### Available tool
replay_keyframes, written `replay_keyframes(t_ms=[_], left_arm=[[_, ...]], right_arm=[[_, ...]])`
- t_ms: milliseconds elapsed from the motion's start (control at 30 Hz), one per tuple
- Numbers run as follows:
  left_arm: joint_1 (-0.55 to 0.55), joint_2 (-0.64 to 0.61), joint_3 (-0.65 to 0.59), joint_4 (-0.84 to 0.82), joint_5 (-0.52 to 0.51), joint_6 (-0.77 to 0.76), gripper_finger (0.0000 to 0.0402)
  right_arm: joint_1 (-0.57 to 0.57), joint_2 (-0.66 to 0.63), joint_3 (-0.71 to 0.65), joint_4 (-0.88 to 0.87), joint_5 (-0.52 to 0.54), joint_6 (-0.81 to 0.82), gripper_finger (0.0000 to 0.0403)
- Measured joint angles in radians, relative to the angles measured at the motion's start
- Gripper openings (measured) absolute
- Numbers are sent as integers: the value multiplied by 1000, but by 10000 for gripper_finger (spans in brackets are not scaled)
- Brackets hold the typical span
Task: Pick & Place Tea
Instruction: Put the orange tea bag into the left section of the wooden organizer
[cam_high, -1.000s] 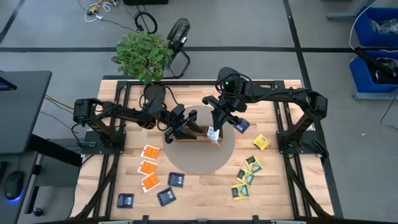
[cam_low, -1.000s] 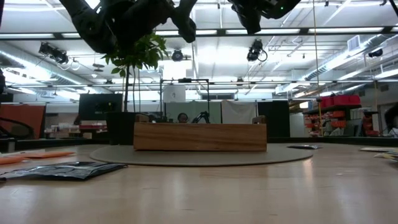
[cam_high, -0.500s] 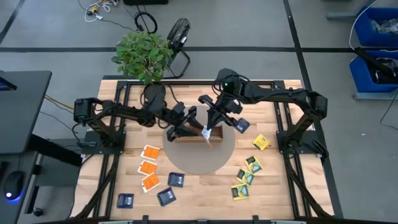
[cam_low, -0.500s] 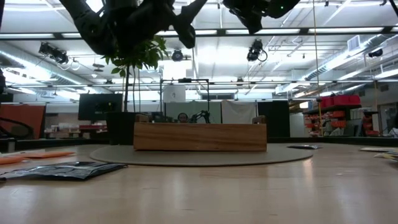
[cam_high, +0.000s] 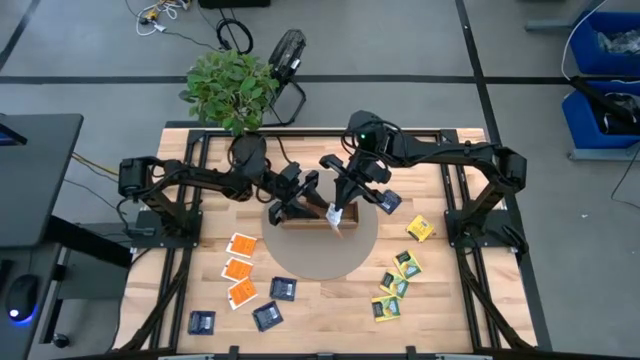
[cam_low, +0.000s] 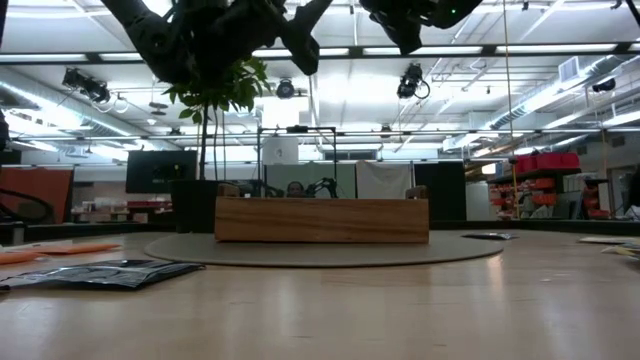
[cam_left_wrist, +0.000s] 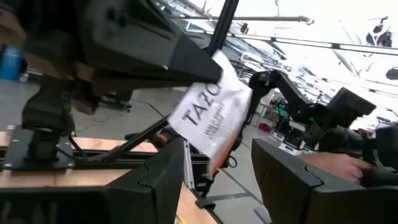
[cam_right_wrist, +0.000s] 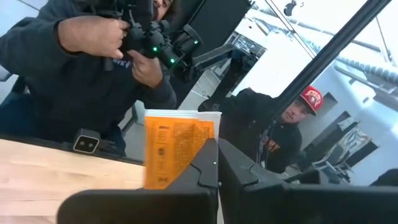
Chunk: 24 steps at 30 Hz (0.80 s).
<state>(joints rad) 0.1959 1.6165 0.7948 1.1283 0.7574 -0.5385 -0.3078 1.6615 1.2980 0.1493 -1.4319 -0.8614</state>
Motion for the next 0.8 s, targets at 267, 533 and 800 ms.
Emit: replay_keyframes(t_ms=[267,533,800], left_arm=[[3,0,0,-64,14,-26,195],[3,0,0,-80,23,-27,195],[-11,0,0,-57,55,5,195]], right_arm=[[-1,0,0,6,23,15,0],[-1,-4,0,38,95,14,0],[1,-21,0,41,283,17,0]])
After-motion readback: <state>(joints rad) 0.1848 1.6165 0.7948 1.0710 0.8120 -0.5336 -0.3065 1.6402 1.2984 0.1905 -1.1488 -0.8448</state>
